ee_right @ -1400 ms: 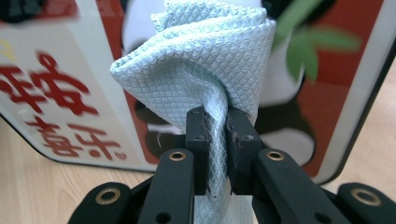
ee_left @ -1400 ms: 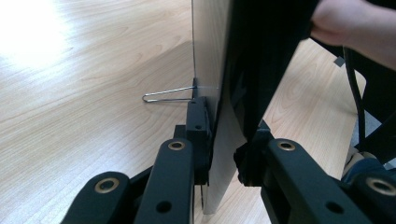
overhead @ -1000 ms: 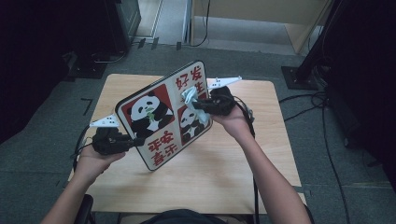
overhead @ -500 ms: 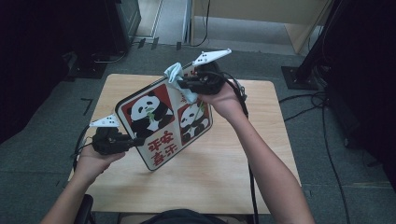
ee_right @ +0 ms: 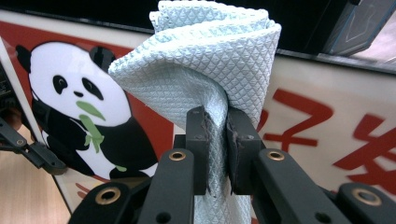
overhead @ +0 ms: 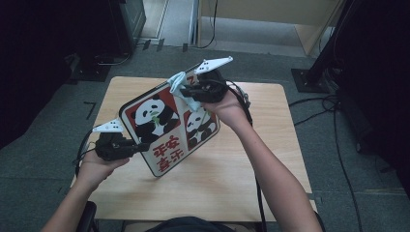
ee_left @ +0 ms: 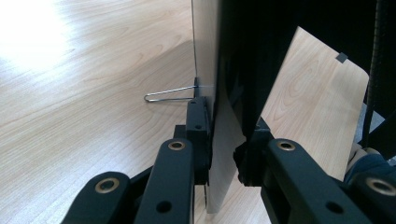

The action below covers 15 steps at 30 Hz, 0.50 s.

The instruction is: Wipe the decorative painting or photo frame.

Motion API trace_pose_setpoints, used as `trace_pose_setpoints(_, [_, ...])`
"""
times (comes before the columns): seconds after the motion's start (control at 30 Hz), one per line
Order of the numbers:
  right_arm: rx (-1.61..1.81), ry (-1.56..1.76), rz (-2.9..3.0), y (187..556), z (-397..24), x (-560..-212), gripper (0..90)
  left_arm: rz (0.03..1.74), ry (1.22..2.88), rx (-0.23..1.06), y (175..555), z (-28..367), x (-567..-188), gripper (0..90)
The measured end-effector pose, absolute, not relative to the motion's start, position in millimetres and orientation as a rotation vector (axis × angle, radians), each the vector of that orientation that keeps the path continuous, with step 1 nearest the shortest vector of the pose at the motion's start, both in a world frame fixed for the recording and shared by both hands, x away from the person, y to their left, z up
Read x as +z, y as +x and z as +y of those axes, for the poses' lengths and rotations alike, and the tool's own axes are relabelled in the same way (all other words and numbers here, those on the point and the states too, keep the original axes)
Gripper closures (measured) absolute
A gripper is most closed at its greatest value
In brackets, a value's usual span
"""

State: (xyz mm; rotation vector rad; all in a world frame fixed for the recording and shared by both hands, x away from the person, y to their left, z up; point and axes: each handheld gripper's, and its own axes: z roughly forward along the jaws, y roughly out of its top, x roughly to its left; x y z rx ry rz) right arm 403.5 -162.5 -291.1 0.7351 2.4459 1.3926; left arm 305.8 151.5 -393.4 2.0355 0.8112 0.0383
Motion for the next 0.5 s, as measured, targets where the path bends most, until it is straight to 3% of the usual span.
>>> trace_pose_setpoints(0.5, [1.412, 0.77, 2.478, 397.1, -166.3, -321.1, 81.0, 0.81, 2.035, 0.035, 306.0, 151.6, -393.6, 78.1])
